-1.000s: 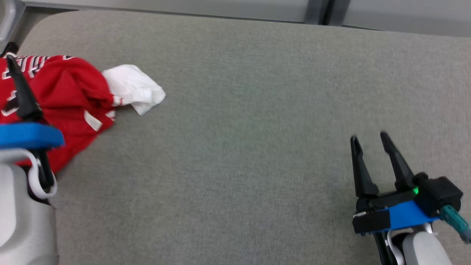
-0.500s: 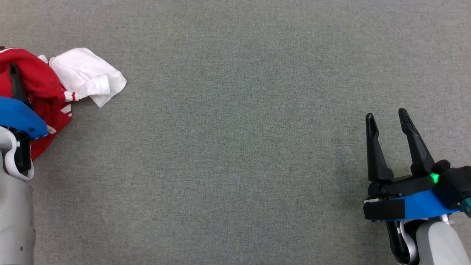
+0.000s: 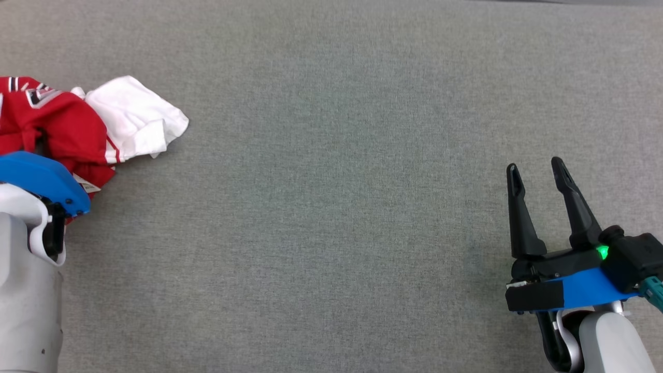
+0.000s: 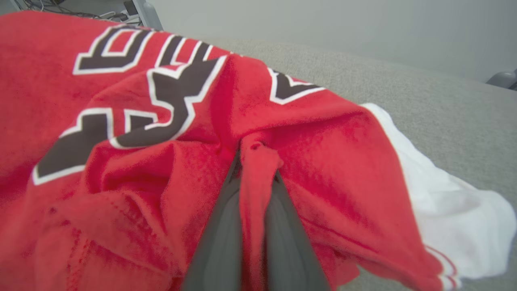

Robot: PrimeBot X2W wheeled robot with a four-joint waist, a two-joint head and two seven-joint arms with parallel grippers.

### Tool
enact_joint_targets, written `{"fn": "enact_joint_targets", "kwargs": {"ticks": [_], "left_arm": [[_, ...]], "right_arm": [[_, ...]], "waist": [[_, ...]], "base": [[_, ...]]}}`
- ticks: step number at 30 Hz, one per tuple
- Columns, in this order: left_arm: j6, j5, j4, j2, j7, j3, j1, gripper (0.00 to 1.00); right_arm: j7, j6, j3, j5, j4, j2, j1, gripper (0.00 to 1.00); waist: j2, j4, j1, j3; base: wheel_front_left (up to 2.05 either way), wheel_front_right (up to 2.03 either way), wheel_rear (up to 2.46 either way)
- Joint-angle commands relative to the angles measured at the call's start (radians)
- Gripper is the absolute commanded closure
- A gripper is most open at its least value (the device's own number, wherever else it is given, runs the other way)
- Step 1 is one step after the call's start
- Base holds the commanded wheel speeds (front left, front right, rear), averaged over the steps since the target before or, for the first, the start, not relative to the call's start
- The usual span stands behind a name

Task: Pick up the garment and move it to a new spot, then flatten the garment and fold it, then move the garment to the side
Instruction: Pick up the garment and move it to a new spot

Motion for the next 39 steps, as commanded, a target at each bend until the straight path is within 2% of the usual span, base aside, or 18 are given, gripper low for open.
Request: {"fn": "enact_joint_targets", "kwargs": {"ticks": [1,9,17,21,29,34,39], "left_arm": [[-0.002,0.008,-0.008,0.005,-0.021,-0.005,-0.02,1.0],[-0.016,0.029,-0.105,0.01,-0.134,-0.045,-0.052,1.0],[-0.027,0.081,-0.333,0.026,-0.165,-0.123,-0.099,1.0],[-0.029,0.077,-0.492,0.014,-0.133,-0.152,-0.131,1.0],[-0.037,0.054,-0.787,-0.021,-0.014,-0.232,-0.185,1.0],[-0.039,0.049,-0.845,-0.062,0.031,-0.295,-0.2,1.0],[-0.04,0.034,-0.823,-0.097,0.036,-0.35,-0.168,1.0]], "right_arm": [[-0.005,0.002,0.002,0.004,0.007,-0.005,0.004,0.0],[-0.027,0.002,0.013,0.038,0.049,-0.005,0.034,0.0],[-0.051,0.002,0.026,0.077,0.091,-0.005,0.047,0.0],[-0.058,0.002,0.033,0.096,0.109,-0.005,0.052,0.0],[-0.066,0.002,0.046,0.141,0.135,-0.004,0.041,0.0],[-0.066,0.002,0.039,0.163,0.127,-0.004,0.042,0.0],[-0.066,0.002,0.033,0.174,0.12,-0.004,0.047,0.0]], "waist": [[-0.0001,-0.003,0.0,-0.015],[-0.0001,-0.003,0.0,-0.103],[-0.0001,-0.046,0.0,-0.17],[-0.0001,-0.096,0.0,-0.185],[-0.0001,-0.258,0.0,-0.189],[-0.0001,-0.348,0.0,-0.182],[-0.0001,-0.388,0.0,-0.17]], "base": [[0.0,0.0,0.0],[0.0,0.0,0.0],[0.0,0.0,0.0],[0.0,0.0,0.0],[0.0,0.0,0.0],[0.0,0.0,0.0],[0.0,0.0,0.0]]}}
